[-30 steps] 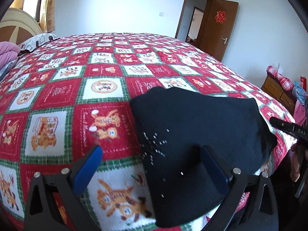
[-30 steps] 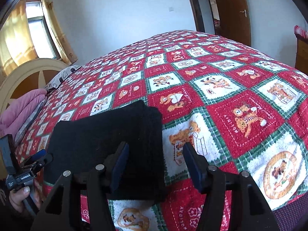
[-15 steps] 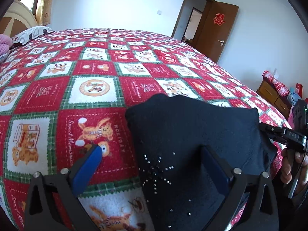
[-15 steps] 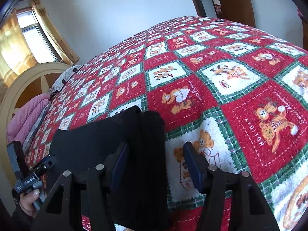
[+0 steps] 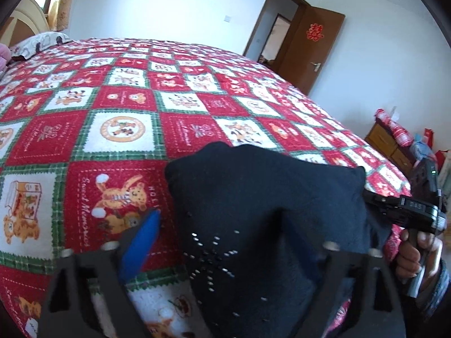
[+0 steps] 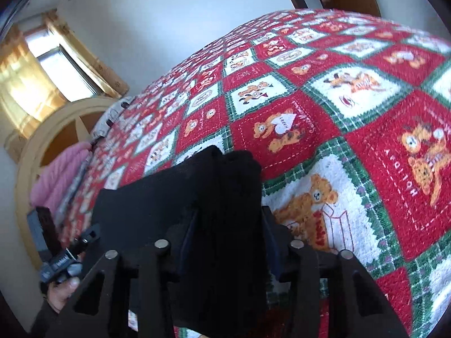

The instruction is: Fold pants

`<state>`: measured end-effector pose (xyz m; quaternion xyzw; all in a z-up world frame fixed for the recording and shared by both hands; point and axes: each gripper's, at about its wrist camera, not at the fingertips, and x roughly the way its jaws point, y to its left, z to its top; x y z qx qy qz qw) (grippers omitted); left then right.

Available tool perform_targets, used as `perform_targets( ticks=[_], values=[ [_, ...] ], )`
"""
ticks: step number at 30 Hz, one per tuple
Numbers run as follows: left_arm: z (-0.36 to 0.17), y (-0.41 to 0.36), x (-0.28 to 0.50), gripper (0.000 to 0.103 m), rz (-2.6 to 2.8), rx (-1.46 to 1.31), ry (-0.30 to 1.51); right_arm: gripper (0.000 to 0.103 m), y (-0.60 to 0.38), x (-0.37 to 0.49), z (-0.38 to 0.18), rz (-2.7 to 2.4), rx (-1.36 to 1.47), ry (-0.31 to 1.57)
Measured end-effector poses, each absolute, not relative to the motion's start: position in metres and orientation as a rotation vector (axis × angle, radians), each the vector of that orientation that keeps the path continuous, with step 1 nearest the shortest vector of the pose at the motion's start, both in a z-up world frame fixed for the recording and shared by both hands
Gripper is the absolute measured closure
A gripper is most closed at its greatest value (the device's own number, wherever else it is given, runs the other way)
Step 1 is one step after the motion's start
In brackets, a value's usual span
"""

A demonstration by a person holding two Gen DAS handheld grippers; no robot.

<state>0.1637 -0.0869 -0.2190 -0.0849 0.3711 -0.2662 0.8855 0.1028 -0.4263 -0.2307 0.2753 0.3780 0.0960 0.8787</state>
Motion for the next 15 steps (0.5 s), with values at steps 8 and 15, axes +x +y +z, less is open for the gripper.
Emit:
perform_targets(
  ticks=[8, 15],
  values=[
    [-0.221, -0.078, 0.163, 0.081, -0.612, -0.257, 0.775, 0.075, -0.421, 0.099, -0.226, 0.205, 0.544, 0.769],
    [-0.211, -0.064, 0.155, 0.090, -0.643, -0.313, 0.737, 0.078, -0.410, 0.082, -0.201, 0.242, 0.495, 0.688]
  ],
)
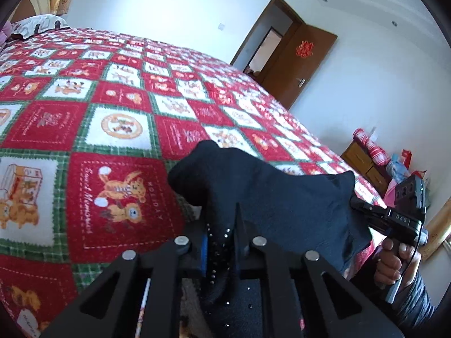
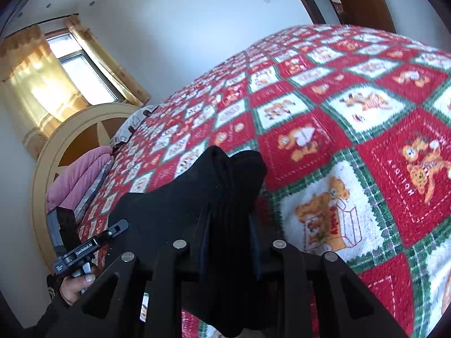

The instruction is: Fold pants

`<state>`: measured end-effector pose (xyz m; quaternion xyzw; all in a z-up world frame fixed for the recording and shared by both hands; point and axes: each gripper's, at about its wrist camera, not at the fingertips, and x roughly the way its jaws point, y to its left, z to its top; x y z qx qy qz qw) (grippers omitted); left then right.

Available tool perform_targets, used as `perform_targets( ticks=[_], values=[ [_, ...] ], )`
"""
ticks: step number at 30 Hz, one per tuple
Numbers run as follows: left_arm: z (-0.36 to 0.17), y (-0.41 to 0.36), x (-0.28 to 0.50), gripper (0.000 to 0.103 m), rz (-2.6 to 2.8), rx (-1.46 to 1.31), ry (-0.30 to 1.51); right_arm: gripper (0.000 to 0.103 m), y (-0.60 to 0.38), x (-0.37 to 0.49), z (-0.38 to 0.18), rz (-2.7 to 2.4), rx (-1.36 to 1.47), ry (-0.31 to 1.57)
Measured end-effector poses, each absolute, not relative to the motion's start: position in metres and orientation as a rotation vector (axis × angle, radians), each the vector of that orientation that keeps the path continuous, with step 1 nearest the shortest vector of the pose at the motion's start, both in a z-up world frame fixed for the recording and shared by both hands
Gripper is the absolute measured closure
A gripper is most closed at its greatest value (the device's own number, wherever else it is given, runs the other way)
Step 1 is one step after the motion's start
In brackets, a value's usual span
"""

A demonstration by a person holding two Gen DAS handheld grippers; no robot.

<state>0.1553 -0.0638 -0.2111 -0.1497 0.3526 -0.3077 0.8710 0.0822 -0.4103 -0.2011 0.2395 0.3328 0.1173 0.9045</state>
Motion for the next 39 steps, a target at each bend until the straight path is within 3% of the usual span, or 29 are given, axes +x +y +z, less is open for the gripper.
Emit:
perform_targets(
  ticks=[9, 21, 39],
  values=[
    [-0.190, -0.026, 0.156, 0.090, -0.610, -0.339, 0.686, 0.078, -0.387, 0.096, -0.177, 0.309, 0.477, 0.670],
    [-0.180, 0.059, 0.172, 0.090, -0.426, -0.350, 0.638, 0.078, -0.291, 0.187, -0.152, 0.481, 0.412, 0.714],
    [-0.181, 0.151, 0.188, 0.090, -0.193, -0.326, 0.604, 0.079, -0.153, 0.297, -0.158, 0.635, 0.349, 0.832]
  ],
)
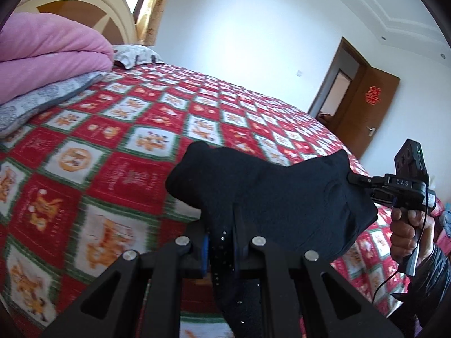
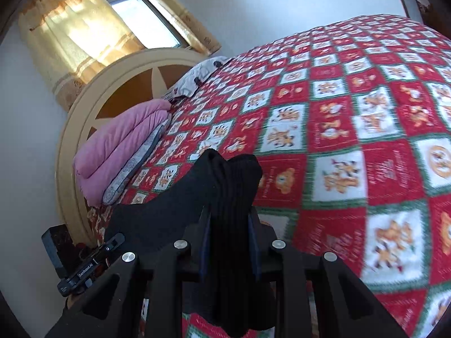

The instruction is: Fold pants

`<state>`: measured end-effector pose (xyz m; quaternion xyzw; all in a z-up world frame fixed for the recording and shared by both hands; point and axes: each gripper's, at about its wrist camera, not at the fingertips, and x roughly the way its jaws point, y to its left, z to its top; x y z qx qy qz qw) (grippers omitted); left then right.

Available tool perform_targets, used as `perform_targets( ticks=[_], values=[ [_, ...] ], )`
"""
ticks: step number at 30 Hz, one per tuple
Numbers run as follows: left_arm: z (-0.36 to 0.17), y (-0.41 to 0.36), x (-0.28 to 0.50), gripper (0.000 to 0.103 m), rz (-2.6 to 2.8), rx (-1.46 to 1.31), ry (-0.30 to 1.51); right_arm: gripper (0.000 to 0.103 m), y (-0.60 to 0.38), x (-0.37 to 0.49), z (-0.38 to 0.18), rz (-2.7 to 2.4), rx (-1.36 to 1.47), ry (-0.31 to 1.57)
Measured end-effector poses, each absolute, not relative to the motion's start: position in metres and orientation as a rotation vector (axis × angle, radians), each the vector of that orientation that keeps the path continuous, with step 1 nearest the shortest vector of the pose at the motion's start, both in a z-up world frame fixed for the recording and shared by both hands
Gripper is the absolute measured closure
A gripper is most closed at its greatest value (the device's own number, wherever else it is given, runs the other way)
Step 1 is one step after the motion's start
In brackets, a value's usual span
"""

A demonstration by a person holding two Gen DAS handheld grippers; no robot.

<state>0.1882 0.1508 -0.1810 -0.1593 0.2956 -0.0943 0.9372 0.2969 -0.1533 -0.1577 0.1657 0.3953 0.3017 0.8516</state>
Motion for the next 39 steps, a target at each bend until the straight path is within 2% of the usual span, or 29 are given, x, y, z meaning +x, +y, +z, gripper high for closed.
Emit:
perform_targets(
  ticks=[15, 19, 20, 22, 24, 26, 30, 39],
  values=[
    [-0.203, 0.162, 0.202, 0.087, -0.139, -0.278, 0.642, 0.078, -0.118, 0.336, -0.193, 0.602, 0.339, 0.920],
    [-0.210, 0.163, 0.204, 0.062, -0.110, -0.266, 0.658, 0.076, -0.122, 0.345, -0.211, 0.570, 0.361, 0.965],
    [-0.212, 0.165, 0.205, 0.050, -0.099, -0.267, 0.664, 0.074, -0.124, 0.347, -0.214, 0.565, 0.377, 0.973],
    [-0.217, 0.168, 0.203, 0.040, -0.071, -0.264, 0.674, 0.068, -0.130, 0.350, -0.221, 0.544, 0.413, 0.983],
    [-0.219, 0.170, 0.201, 0.032, -0.060, -0.266, 0.680, 0.053, -0.135, 0.350, -0.223, 0.521, 0.425, 0.980],
    [-0.220, 0.174, 0.197, 0.022, -0.029, -0.269, 0.684, 0.051, -0.142, 0.349, -0.224, 0.495, 0.437, 0.971],
    [-0.218, 0.183, 0.183, 0.011, 0.075, -0.288, 0.690, 0.051, -0.157, 0.333, -0.210, 0.362, 0.357, 0.903],
    [-0.208, 0.172, 0.143, 0.010, 0.127, -0.335, 0.668, 0.051, -0.190, 0.270, -0.187, 0.272, 0.244, 0.828]
  ],
)
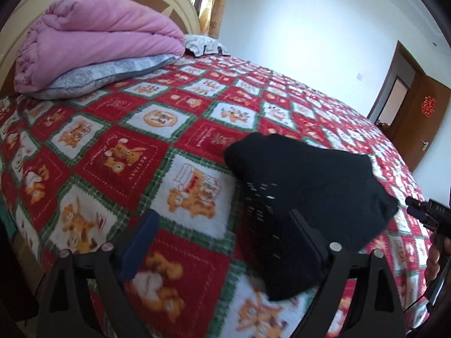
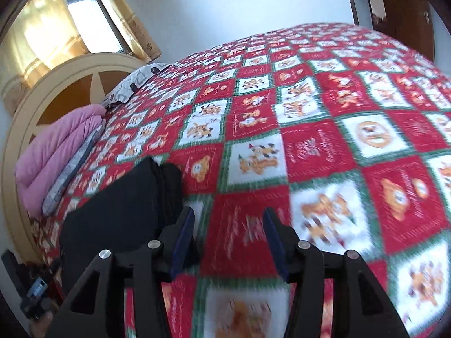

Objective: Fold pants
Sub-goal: 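Lower the folded pants onto the quilt and open the left gripper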

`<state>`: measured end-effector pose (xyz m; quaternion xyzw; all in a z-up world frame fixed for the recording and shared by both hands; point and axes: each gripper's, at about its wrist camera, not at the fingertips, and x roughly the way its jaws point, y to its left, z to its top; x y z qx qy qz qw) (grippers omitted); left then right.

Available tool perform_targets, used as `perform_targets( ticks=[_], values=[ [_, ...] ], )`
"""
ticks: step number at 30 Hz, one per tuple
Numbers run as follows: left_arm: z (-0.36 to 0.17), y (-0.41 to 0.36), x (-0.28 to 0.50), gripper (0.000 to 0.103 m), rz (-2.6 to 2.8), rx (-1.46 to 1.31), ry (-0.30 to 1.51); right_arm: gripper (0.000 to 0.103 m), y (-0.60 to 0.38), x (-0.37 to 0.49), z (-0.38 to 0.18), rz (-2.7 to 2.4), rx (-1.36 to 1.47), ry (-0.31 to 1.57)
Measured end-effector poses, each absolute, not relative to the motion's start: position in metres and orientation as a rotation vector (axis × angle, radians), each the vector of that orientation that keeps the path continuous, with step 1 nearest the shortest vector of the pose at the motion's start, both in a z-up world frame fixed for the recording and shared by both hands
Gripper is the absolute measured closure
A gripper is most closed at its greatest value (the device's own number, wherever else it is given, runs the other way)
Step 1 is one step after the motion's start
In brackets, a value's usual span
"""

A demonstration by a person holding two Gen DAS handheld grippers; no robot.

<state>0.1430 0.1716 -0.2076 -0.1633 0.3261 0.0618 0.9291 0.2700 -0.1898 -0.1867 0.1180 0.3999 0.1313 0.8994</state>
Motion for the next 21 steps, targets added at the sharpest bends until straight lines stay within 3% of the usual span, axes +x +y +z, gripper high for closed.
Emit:
perform_targets(
  ticks=[13, 21],
  values=[
    [-0.135, 0.116, 0.088, 0.003, -0.004, -0.243, 0.519, 0.045, -0.190, 0.115, -0.119, 0.322, -0.060, 0.672],
    [-0.107, 0.086, 0.061, 0.000, -0.063, -0.192, 0.460, 0.040, -0.183, 0.065, -0.080, 0.302, -0.136, 0.552]
  ],
)
